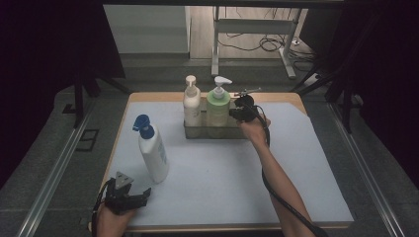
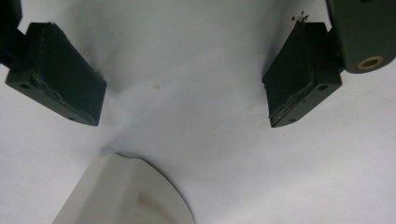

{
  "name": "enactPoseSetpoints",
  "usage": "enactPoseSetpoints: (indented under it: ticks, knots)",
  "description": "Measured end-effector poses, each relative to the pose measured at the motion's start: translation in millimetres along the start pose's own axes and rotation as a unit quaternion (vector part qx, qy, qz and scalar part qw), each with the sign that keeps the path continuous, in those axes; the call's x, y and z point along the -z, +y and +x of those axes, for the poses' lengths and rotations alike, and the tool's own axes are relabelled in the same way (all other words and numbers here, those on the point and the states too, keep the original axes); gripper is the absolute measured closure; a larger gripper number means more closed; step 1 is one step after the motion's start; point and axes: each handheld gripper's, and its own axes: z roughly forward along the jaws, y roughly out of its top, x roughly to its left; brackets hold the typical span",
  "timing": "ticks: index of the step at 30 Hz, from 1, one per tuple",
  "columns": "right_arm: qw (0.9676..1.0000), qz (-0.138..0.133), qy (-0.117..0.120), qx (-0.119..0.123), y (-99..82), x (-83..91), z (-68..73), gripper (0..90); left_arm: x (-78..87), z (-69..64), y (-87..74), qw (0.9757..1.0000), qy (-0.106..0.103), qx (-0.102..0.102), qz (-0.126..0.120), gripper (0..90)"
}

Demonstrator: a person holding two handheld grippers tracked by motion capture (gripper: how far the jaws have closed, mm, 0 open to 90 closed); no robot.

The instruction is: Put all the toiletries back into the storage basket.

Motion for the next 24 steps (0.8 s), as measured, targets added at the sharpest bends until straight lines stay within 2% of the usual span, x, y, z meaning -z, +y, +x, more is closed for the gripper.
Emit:
enactPoseSetpoints:
  ticks: [24]
  knots:
    - [0.9998,0.012,0.015,-0.004,-3.3,-11.2,7.9,89.6,-0.1,0.0,0.0,1.0,0.0,0.001,0.0,12.3]
